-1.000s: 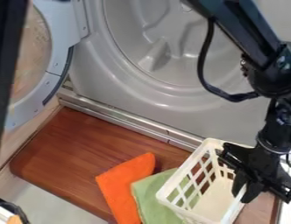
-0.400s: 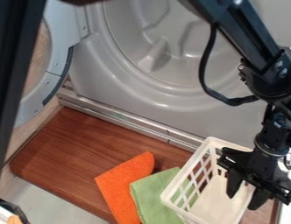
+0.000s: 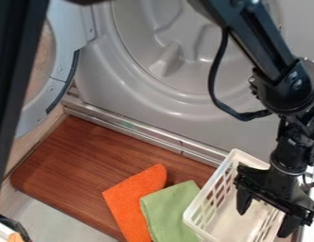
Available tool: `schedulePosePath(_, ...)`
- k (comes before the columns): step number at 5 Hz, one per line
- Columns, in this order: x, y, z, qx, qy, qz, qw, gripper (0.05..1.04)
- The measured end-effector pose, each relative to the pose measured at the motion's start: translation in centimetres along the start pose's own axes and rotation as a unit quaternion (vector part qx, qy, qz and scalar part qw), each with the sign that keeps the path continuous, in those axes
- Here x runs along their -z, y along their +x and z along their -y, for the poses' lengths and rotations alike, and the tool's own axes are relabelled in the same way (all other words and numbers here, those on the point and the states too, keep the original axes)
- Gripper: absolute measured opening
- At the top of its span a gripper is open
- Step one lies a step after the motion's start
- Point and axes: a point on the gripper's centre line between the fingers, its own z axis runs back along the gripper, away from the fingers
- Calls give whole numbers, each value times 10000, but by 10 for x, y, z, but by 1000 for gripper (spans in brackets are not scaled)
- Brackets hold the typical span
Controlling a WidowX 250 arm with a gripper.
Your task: Place the white busket on top of the green cloth
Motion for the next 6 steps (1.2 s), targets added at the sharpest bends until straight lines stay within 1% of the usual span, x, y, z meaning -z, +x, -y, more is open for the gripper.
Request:
schedulePosePath(1, 6, 1, 1, -186, -118, 251, 9994, 1004)
schedulePosePath(2, 9, 6, -2, -544, 34, 595, 9967, 1001)
schedulePosePath(3, 7, 5, 0, -635, -121, 846, 9943, 1001)
schedulePosePath(4, -59, -47, -34, -889, -538, 1383, 9849, 1001)
schedulePosePath(5, -99, -62, -32, -1006, -253, 1157, 9878, 1001)
schedulePosePath(6, -109, -61, -32, -1088, -151, 1113, 9877, 1001)
